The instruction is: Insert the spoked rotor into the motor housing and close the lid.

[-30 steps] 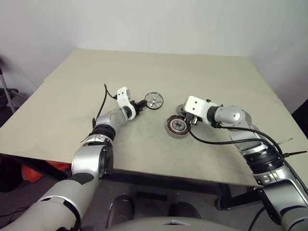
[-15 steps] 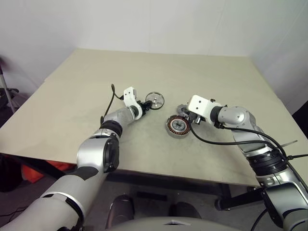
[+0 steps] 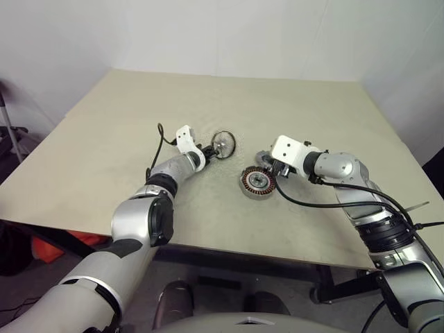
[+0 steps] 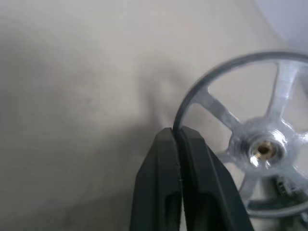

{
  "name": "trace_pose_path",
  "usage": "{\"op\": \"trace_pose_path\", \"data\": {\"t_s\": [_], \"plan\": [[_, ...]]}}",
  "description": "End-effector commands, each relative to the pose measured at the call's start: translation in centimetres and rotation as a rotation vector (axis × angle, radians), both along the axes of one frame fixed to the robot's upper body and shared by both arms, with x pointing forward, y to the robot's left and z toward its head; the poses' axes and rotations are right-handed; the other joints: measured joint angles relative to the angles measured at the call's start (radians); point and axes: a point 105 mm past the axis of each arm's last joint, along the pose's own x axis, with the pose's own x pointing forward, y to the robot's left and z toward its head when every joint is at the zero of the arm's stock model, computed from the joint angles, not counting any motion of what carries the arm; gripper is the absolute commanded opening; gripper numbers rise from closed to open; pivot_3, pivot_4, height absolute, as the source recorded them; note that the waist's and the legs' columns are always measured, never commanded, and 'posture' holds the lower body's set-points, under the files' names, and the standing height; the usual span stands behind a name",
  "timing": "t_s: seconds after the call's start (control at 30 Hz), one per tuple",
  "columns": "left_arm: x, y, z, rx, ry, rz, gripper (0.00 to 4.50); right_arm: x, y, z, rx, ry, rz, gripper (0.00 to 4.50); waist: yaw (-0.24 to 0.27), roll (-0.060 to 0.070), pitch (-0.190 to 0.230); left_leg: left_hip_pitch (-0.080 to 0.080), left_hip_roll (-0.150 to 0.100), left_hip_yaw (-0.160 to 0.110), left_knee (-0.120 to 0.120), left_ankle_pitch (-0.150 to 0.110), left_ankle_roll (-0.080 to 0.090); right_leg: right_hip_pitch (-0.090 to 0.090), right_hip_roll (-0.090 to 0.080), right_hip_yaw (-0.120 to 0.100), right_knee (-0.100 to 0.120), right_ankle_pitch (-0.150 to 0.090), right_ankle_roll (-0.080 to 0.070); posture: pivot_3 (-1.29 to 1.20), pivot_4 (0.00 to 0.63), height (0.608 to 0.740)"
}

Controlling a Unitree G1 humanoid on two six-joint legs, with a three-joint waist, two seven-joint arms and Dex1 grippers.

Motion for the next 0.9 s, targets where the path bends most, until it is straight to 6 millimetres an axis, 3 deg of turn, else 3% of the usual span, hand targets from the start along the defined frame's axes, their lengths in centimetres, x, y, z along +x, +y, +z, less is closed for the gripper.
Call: {"op": "trace_pose_path", "data": {"t_s": [0.03, 0.27, 0.43, 0.53, 0.7, 0.9], "plan": [[0.6, -0.3, 1.8, -0.02, -0.058, -0.022, 0.02, 0.6, -0.2, 1.9, 0.003, -0.072, -0.007, 1.82, 0.0, 0.0, 0.0, 0.0, 0.0, 0.0, 0.0, 0.0, 0.0, 0.0, 0.0, 0.0, 0.0, 0.0, 0.0, 0.0, 0.0, 0.74], [0.4, -0.4, 2.2, -0.036, -0.08, -0.072, 0.02, 0.9, -0.3, 2.1, 0.0, -0.079, -0.018, 1.82, 0.0, 0.0, 0.0, 0.0, 0.0, 0.0, 0.0, 0.0, 0.0, 0.0, 0.0, 0.0, 0.0, 0.0, 0.0, 0.0, 0.0, 0.74], [0.1, -0.4, 2.9, 0.053, -0.132, -0.199, 0.02, 1.0, -1.9, 2.3, -0.003, -0.083, -0.073, 1.82, 0.001, 0.0, 0.001, 0.0, 0.0, 0.0, 0.0, 0.0, 0.0, 0.0, 0.0, 0.0, 0.0, 0.0, 0.0, 0.0, 0.0, 0.74], [-0.6, 0.0, 4.7, 0.095, -0.21, -0.377, 0.02, 1.1, -4.9, 2.0, -0.033, -0.079, -0.159, 1.82, 0.002, -0.001, 0.002, -0.001, 0.0, 0.0, 0.0, 0.0, 0.0, -0.001, 0.0, 0.0, 0.0, 0.0, 0.0, 0.0, 0.0, 0.74], [-3.1, 0.6, 6.6, 0.298, -0.323, -0.666, 0.02, 0.6, -8.0, 1.8, -0.084, -0.072, -0.225, 1.82, 0.003, -0.001, 0.002, -0.001, 0.001, 0.0, -0.002, 0.0, 0.0, -0.001, 0.0, 0.0, -0.001, 0.0, 0.0, 0.0, 0.0, 0.74], [-5.0, -0.6, 7.3, 0.521, -0.403, -0.932, 0.02, 0.5, -8.5, 2.0, -0.088, -0.083, -0.236, 1.82, 0.003, -0.001, 0.002, -0.001, 0.0, 0.001, -0.001, 0.0, 0.0, -0.001, 0.0, 0.0, 0.0, 0.0, 0.0, 0.0, 0.0, 0.74]]}}
